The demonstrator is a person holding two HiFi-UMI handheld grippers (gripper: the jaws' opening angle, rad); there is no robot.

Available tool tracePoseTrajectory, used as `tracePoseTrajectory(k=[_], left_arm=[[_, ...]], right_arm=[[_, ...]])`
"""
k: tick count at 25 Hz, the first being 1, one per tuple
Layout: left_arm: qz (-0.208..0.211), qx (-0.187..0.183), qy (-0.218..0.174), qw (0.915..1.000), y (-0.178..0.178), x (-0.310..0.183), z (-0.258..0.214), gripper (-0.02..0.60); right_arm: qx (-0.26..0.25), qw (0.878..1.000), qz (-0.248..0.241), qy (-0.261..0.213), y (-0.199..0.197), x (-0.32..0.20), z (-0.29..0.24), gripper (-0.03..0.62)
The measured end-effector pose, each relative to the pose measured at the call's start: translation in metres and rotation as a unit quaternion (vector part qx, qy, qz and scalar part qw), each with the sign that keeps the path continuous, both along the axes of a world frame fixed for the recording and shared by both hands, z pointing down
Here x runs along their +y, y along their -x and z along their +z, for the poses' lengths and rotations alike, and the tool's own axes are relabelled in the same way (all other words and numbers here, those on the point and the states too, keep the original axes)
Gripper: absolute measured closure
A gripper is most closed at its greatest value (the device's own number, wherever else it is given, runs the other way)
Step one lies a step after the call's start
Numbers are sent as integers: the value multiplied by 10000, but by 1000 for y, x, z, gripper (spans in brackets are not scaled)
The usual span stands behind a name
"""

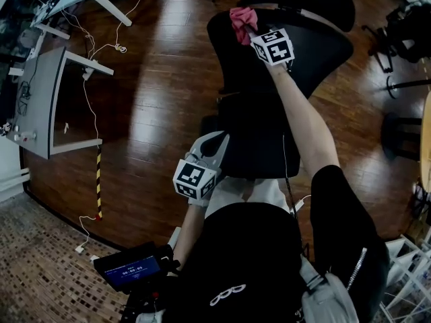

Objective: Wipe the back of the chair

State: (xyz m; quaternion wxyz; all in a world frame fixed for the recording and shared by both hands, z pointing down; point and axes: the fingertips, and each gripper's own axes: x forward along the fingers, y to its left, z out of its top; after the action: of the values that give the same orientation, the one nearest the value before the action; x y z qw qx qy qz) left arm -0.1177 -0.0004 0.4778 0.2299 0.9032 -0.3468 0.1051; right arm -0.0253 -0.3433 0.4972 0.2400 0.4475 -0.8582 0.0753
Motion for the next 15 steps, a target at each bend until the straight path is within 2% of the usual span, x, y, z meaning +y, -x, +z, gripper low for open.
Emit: tracePoseTrajectory(k=[2,15], left_arm=[[62,-12,11,10000,-7,1,-2,592],[466,-28,13,9989,-91,7,-4,592]], right_arm=[[155,9998,118,-49,-22,1,-1,553],[-9,9935,1142,30,-197,18,-1,553]])
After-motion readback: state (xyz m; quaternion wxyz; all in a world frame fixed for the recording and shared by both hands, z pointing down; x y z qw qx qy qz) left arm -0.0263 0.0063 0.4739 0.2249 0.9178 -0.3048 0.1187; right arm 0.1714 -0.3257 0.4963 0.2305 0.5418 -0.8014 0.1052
